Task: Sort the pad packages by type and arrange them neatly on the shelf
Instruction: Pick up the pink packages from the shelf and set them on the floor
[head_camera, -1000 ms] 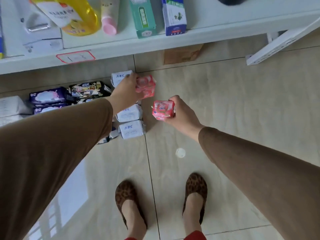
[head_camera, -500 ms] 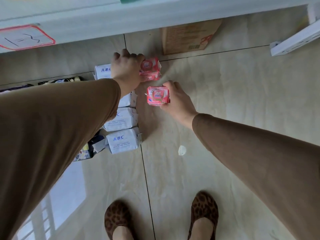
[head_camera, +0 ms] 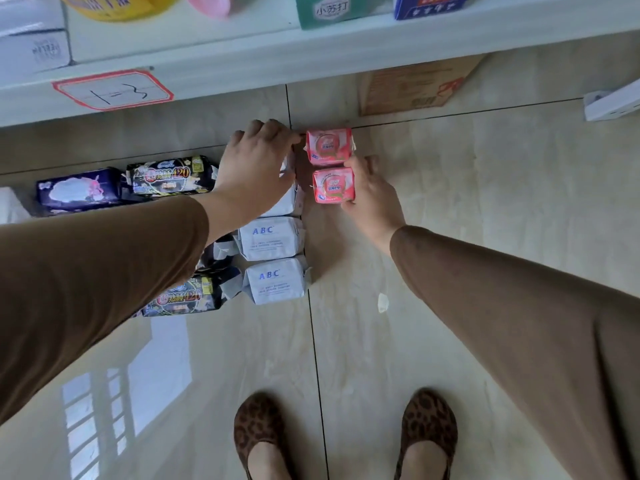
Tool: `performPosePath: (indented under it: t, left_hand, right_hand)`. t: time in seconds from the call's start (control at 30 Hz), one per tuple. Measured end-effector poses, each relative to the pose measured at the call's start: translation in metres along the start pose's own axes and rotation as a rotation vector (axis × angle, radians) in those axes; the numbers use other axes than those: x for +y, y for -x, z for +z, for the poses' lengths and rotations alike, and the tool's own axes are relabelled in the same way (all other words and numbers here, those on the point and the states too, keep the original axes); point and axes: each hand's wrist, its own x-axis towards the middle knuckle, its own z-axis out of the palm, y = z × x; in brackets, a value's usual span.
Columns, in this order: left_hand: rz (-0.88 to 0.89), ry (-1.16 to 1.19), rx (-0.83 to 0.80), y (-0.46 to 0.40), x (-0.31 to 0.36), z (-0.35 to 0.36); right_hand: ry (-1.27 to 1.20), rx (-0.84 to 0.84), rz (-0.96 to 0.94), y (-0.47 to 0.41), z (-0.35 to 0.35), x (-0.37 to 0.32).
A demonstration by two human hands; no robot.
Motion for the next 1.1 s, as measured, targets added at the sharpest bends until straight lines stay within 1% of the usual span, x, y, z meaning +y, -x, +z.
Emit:
performPosePath:
  t: [0.1, 0.3, 0.4, 0.47, 0.57, 0.63, 0.8, 0.97, 1.1]
  left_hand:
    - [-0.012, 0.003, -0.026, 0.017, -0.005, 0.004]
    - [-0.032, 0.030, -0.014, 0.046, -0.006, 0.014]
    - [-0.066, 0.053, -0.016, 0.068, -0.001, 0.002]
    - [-0.109, 0.065, -0.038, 0.092, 0.008, -0.019]
    - [-0.178, 0.086, -0.085, 0.127, 0.028, -0.044]
    - [-0.214, 0.120, -0.105, 0.155, 0.049, -0.082]
    - [-0.213, 0.170, -0.169, 0.203, 0.099, -0.206]
    - [-0.233, 0.252, -0.162, 0.227, 0.149, -0.359]
    - [-0.193, 0.281, -0.080, 0.242, 0.183, -0.481]
  right_hand:
    - [0.005, 0.010, 0.003, -0.003, 0.006, -0.002]
    - [0.001, 0.014, 0.052, 0.008, 0.001, -0.010]
    - [0.083, -0.022, 0.058, 0.034, -0.024, -0.015]
    - [0.115, -0.059, 0.053, 0.063, -0.052, -0.024]
    - [0.098, -0.109, 0.057, 0.103, -0.089, -0.035]
    - [0.079, -0.139, 0.065, 0.131, -0.131, -0.053]
    - [0.114, -0.200, 0.101, 0.180, -0.261, -0.115]
    - [0.110, -0.202, 0.060, 0.225, -0.407, -0.197]
    - [0.109, -0.171, -0.021, 0.263, -0.513, -0.259]
